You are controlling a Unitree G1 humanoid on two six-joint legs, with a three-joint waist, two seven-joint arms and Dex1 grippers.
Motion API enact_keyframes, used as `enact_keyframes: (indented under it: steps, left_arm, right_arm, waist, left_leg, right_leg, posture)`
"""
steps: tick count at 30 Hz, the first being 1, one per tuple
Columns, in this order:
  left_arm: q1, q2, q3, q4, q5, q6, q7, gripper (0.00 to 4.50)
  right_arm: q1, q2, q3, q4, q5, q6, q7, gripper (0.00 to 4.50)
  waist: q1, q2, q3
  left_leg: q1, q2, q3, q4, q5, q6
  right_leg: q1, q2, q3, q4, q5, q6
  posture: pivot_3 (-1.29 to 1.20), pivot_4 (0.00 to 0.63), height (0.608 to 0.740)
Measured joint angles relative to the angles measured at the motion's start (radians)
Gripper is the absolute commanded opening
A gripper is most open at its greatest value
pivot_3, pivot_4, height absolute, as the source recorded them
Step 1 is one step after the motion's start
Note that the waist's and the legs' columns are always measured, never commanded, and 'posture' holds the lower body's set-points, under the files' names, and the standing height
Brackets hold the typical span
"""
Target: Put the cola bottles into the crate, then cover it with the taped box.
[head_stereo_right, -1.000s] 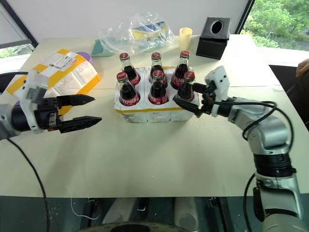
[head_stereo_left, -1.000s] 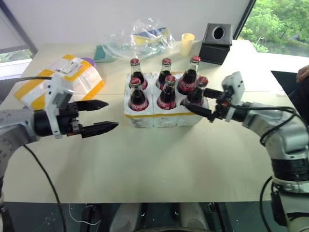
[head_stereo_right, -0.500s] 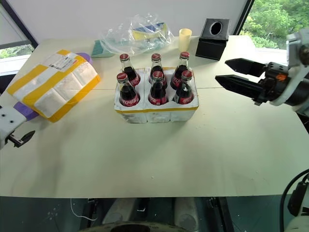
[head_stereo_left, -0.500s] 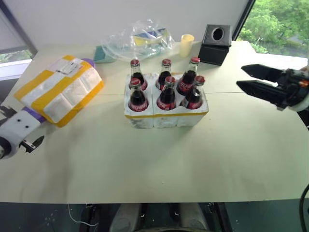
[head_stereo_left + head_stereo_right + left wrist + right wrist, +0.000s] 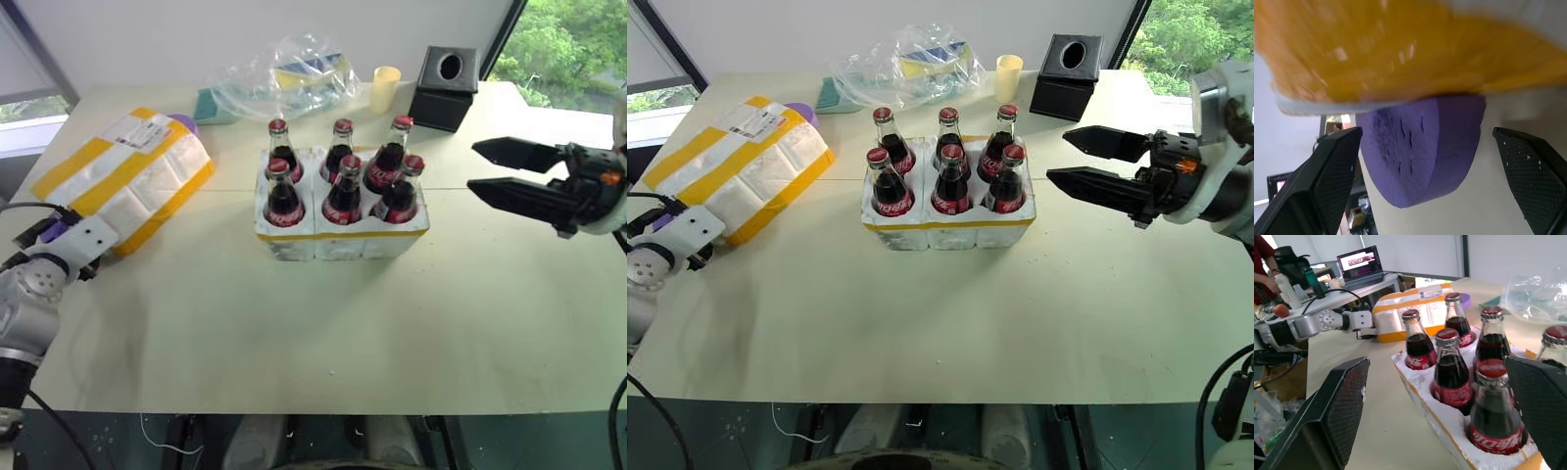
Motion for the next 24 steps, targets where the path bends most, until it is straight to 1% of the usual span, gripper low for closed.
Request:
enact_keyframes:
  steps: [1,2,4,7,9,10,13,17,20,22,24]
  left_arm:
    - [-0.014,-0.001,-0.004,0.026,0.008,-0.009,0.001,4.5]
    - [-0.024,-0.006,-0.005,0.044,0.012,-0.014,0.001,4.25]
    - [-0.043,-0.016,-0.01,0.07,0.015,-0.031,0.0,3.59]
    - [-0.071,-0.024,-0.012,0.091,0.025,-0.049,0.004,2.04]
    - [-0.084,-0.023,-0.008,0.095,0.035,-0.057,0.011,1.1]
    - [-0.096,-0.022,-0.001,0.1,0.039,-0.057,0.015,0.76]
    - [-0.111,-0.016,0.004,0.125,0.042,-0.074,0.014,0.76]
    - [-0.165,-0.006,0.007,0.144,0.025,-0.139,-0.018,0.76]
    - [-0.282,0.018,0.013,0.133,-0.025,-0.25,-0.079,0.76]
    - [-0.366,0.041,0.025,0.081,-0.058,-0.324,-0.125,0.76]
    - [-0.436,0.047,0.038,-0.008,-0.108,-0.372,-0.191,0.76]
  right_arm:
    - [0.005,-0.001,-0.01,-0.008,0.007,0.003,-0.002,4.46]
    - [0.009,-0.002,-0.018,-0.01,0.011,0.003,-0.006,4.49]
    - [0.012,-0.002,-0.026,-0.01,0.019,0.004,-0.017,4.5]
    - [0.027,-0.006,-0.036,-0.019,0.033,0.006,-0.025,4.5]
    - [0.04,-0.01,-0.041,-0.028,0.044,0.014,-0.026,4.5]
    - [0.045,-0.018,-0.044,-0.028,0.051,0.021,-0.026,4.5]
    - [0.059,-0.044,-0.054,-0.028,0.067,0.034,-0.018,4.5]
    - [0.08,-0.049,-0.053,-0.035,0.035,0.003,-0.012,4.5]
    - [0.082,-0.049,-0.038,-0.034,0.022,-0.009,-0.009,4.5]
    - [0.082,-0.049,-0.027,-0.03,0.015,-0.021,-0.007,4.5]
    - [0.084,-0.043,-0.019,-0.022,0.0,-0.027,-0.009,4.5]
  waist:
    - [0.0,-0.001,0.0]
    - [0.0,-0.001,0.0]
    - [0.0,0.0,0.0]
    - [0.002,0.0,-0.001]
    - [0.003,0.0,-0.001]
    - [0.004,0.001,-0.002]
    - [0.001,0.002,-0.002]
    - [0.004,0.0,-0.003]
    - [0.004,-0.006,-0.002]
    - [0.0,-0.007,-0.002]
    - [-0.002,-0.007,-0.002]
  left_leg:
    - [0.0,0.0,0.0,0.0,0.0,0.0]
    - [0.001,0.0,0.0,0.001,0.0,0.0]
    - [0.001,0.0,0.0,0.001,0.0,0.0]
    - [0.001,0.0,0.0,0.002,0.001,-0.001]
    - [0.001,0.0,0.0,0.002,0.001,0.0]
    - [0.001,0.0,0.0,0.002,0.001,0.0]
    - [0.001,0.0,0.0,0.002,0.001,0.0]
    - [0.001,0.0,0.0,0.003,0.001,-0.001]
    - [-0.002,0.0,-0.001,0.005,0.001,-0.001]
    - [-0.004,0.0,0.0,0.008,0.0,0.001]
    - [-0.005,0.0,0.002,0.009,-0.001,0.001]
  right_leg:
    - [0.0,0.0,0.0,0.0,0.0,0.0]
    - [0.001,0.0,0.0,0.0,0.001,0.0]
    - [0.001,0.0,0.0,0.001,0.001,0.0]
    - [0.001,0.0,0.0,0.002,0.001,0.0]
    - [0.001,0.0,0.0,0.002,0.001,0.0]
    - [0.001,0.0,0.0,0.003,0.001,0.0]
    - [0.001,0.0,0.0,0.003,0.001,0.0]
    - [0.001,0.0,0.0,0.003,0.001,0.0]
    - [0.0,0.0,-0.001,0.003,0.002,0.0]
    - [0.0,0.0,-0.001,0.002,0.002,0.001]
    - [0.0,-0.001,-0.001,0.001,0.003,0.001]
  posture:
    - [0.0,0.15,0.74]
    - [0.0,0.15,0.74]
    - [0.0,0.15,0.74]
    - [0.0,0.15,0.74]
    - [0.0,0.15,0.74]
    - [0.0,0.15,0.74]
    - [0.0,0.15,0.74]
    - [0.0,0.15,0.74]
    - [0.0,0.15,0.74]
    - [0.0,0.15,0.74]
    - [0.0,0.15,0.74]
